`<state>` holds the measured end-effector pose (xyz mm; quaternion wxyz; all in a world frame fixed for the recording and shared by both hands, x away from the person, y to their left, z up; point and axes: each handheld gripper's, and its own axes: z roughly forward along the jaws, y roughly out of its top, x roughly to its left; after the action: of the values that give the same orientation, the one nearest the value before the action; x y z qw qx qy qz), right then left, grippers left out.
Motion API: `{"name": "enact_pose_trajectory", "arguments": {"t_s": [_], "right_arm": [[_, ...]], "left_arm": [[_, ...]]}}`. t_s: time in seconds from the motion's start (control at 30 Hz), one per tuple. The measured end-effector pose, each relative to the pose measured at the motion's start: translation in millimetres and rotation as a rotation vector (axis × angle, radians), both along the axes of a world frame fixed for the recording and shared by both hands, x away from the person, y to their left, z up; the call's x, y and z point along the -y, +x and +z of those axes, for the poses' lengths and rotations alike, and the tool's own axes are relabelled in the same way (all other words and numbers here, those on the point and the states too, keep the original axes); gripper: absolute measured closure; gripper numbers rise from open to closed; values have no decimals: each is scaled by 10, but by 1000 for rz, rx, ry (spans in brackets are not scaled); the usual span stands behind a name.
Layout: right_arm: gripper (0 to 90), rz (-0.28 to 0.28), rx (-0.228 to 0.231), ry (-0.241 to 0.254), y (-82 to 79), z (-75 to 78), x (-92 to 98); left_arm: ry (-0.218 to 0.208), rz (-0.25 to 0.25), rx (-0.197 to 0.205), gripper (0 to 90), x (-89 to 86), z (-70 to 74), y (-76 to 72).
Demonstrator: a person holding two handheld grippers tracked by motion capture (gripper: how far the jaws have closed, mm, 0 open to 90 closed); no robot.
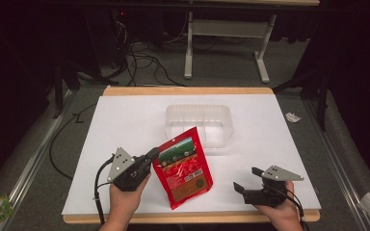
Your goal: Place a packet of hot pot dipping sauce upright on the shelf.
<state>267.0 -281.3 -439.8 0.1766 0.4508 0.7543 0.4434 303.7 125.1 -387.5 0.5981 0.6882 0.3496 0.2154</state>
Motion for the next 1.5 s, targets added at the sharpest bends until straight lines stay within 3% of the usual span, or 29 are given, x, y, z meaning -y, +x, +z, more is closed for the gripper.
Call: {"name": "enact_pose_trajectory", "arguments": {"t_s": [0.13,0.37,0.63,1.0,1.13,1.23,1.5], "right_arm": [[80,31,13,-5,56,26,-165],[88,78,-8,-17,137,80,-439],[81,135,-12,27,297,114,-634],[66,171,16,72,416,232,-825],[74,194,23,117,497,306,-878],[132,212,25,132,530,308,-935],[396,269,22,154,538,289,-961]], "left_arm": [[-10,-15,9,895,-7,45,-36],[-5,-40,34,895,27,97,-80],[3,-73,72,894,83,185,-164],[-4,-103,79,894,140,245,-236],[-6,-103,76,893,141,243,-238],[-8,-104,70,892,132,238,-229],[-16,-95,55,887,105,215,-210]]}}
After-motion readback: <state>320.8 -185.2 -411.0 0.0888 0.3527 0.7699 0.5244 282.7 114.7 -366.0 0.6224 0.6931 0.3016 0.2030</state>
